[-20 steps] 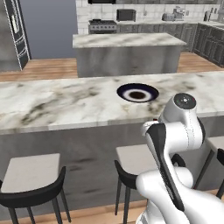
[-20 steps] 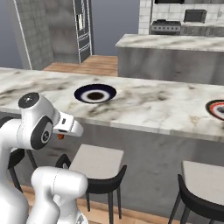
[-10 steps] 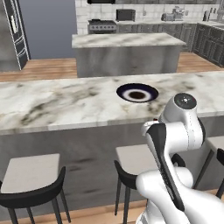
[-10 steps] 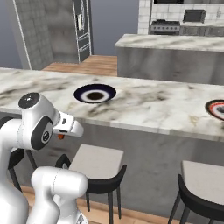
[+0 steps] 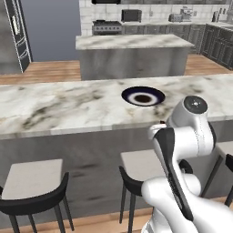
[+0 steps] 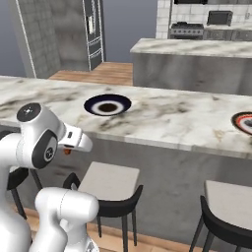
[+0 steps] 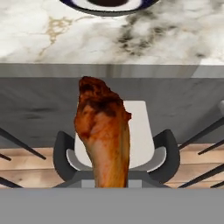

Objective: Take the chicken drumsticks from the pan and place one on each plate on the dining counter.

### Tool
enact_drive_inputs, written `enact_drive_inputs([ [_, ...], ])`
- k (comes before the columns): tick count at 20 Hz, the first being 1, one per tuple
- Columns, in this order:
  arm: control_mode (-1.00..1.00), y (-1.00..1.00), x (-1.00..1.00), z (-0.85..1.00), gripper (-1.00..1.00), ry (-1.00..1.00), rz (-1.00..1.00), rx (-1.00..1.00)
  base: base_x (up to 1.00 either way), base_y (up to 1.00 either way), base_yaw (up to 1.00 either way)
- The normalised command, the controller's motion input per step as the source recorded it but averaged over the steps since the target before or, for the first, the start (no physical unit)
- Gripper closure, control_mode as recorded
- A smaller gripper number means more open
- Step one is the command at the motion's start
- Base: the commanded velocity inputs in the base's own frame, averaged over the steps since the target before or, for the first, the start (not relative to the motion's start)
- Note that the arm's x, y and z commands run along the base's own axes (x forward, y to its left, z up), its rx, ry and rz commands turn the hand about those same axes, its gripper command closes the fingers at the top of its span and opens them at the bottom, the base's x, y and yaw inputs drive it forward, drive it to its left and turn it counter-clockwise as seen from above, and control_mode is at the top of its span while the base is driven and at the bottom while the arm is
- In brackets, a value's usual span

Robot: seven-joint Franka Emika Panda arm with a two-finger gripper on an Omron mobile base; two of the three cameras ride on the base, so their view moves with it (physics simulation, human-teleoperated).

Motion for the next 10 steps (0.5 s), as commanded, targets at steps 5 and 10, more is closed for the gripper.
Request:
enact_drive_inputs([
  [5,-1.0,0.01,-0.28,0.38,1.0,-0.24,0.0,0.0,0.0,0.0,0.0],
  [10,-1.0,0.0,-0.22,0.5,1.0,-0.03,0.0,0.0,0.0,0.0,0.0],
])
